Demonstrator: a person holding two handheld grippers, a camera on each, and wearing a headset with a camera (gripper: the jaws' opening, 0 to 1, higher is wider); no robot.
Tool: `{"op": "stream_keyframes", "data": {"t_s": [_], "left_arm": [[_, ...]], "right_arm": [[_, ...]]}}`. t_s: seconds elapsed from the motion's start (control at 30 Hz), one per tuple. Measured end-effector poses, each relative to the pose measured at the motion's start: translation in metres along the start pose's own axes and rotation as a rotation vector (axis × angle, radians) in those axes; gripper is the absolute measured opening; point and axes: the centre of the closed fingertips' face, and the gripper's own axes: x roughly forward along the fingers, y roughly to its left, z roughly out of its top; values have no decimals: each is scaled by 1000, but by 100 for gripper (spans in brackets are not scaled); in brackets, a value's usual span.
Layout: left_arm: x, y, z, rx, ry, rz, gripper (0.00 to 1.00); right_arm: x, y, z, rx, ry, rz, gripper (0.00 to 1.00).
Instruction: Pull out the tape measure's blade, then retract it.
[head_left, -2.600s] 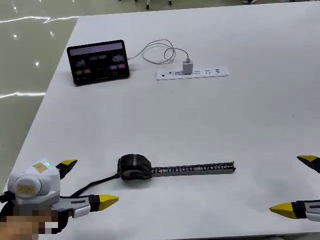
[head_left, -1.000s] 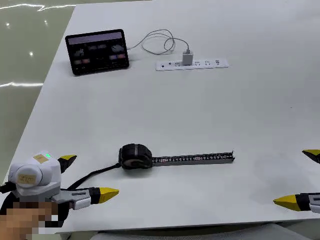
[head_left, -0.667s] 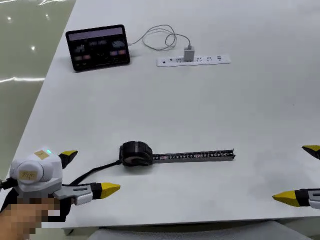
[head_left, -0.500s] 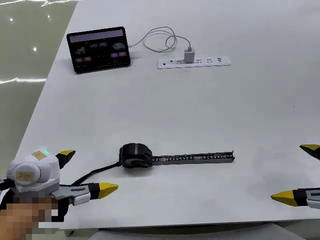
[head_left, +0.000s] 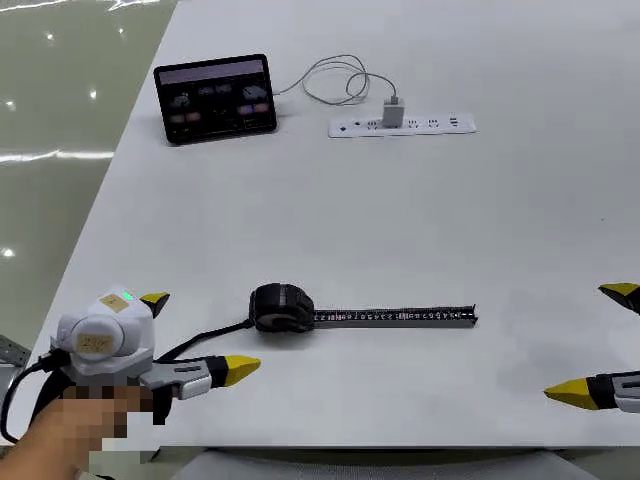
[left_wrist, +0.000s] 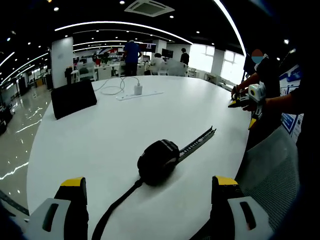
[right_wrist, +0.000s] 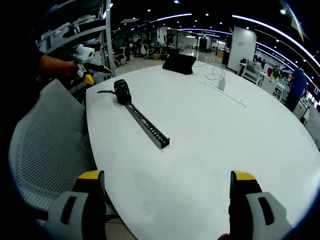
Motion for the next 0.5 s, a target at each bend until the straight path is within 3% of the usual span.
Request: {"op": "stream_keyframes", "data": {"t_s": [0.13, 0.17, 0.2, 0.23, 0.3, 0.43, 0.5], "left_arm": [[15, -4, 10, -18, -14, 35, 100], [20, -6, 16, -21, -48, 42, 100], [24, -7, 18, -24, -52, 46, 100], [31, -8, 17, -25, -37, 53, 100], [37, -10, 20, -8, -45, 69, 100], [49, -20, 20, -29, -43, 71, 100], [53, -18, 18, -87, -40, 99, 100]], "right_arm": [[7, -2, 7, -44, 18, 22, 99], [9, -3, 9, -66, 24, 32, 98], [11, -3, 11, -81, 28, 35, 98], [14, -4, 14, -91, 33, 43, 97], [18, -5, 18, -112, 40, 55, 96], [29, -4, 27, -150, 60, 91, 97], [34, -3, 29, -170, 75, 109, 96]]}}
